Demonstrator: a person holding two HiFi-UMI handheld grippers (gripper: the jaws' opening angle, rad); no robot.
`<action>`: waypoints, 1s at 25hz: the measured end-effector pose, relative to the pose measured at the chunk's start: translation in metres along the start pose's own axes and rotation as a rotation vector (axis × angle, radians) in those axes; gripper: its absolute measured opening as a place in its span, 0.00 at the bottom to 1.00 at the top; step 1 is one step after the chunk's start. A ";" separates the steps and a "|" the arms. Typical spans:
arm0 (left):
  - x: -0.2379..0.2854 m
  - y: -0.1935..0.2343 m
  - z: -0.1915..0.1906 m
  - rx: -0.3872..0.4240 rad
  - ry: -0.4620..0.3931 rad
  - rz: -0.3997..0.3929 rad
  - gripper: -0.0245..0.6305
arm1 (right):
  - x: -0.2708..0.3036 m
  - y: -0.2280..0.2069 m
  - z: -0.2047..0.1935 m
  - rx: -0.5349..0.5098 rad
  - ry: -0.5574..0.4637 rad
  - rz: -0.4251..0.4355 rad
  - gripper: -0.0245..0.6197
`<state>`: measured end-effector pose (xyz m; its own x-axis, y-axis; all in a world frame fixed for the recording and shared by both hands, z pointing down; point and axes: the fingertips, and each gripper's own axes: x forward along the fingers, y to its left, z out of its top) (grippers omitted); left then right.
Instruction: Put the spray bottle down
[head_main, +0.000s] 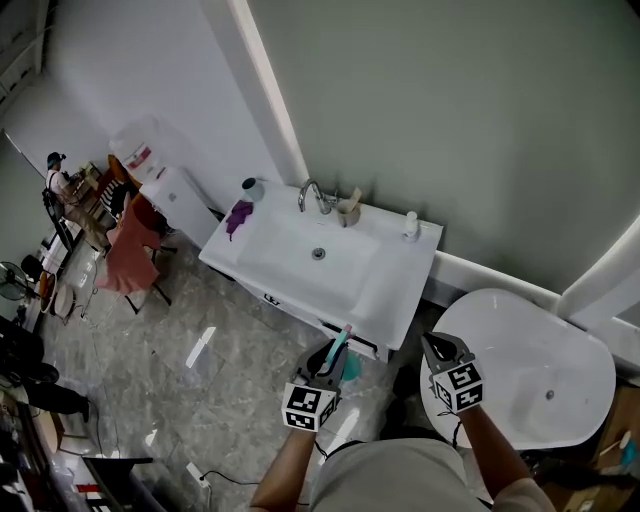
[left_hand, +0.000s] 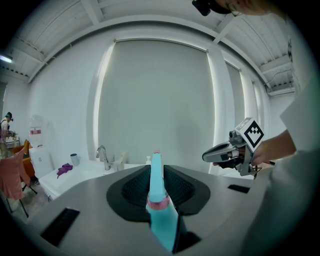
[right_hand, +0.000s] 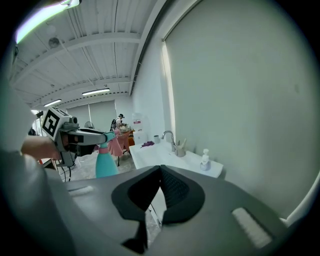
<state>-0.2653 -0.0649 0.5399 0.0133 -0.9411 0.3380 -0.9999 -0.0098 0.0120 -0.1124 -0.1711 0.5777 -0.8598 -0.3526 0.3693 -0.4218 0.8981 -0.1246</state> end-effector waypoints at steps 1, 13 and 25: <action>0.008 0.001 0.000 0.001 0.003 0.002 0.16 | 0.003 -0.006 -0.002 0.005 0.006 0.002 0.05; 0.078 0.008 0.010 0.046 -0.003 0.030 0.16 | 0.024 -0.047 -0.030 0.086 0.049 0.012 0.05; 0.134 0.012 0.008 0.095 0.013 -0.039 0.16 | 0.042 -0.053 -0.051 0.157 0.076 -0.033 0.05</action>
<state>-0.2759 -0.1932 0.5781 0.0518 -0.9348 0.3515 -0.9948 -0.0793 -0.0640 -0.1115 -0.2199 0.6470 -0.8230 -0.3551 0.4434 -0.4943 0.8322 -0.2511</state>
